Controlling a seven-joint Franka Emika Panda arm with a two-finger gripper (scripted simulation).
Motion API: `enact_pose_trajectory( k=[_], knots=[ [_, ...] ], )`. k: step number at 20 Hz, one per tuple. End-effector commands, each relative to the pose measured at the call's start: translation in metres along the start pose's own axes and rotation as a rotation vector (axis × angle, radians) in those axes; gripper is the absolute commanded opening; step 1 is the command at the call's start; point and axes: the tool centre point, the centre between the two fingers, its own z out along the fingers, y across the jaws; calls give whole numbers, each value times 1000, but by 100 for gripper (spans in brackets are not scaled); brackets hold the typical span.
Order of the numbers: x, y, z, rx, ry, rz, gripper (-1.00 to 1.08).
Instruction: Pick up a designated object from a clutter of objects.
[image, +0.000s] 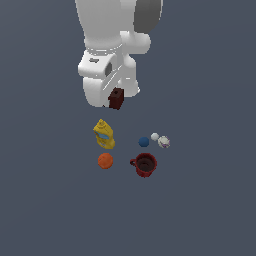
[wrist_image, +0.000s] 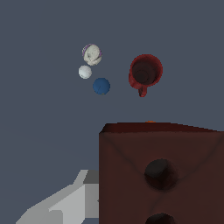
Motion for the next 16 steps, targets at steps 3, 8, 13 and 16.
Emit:
enact_pose_trajectory(
  k=[3,8,13,16],
  knots=[
    [-7,-14,-32,-1,1,0,-100],
    [-12,-24,-55,-1,0,0,-100],
    [-15,-28,-65,-1,0,0,-100],
    [-15,-27,-66,-1,-1,0,-100]
  ],
)
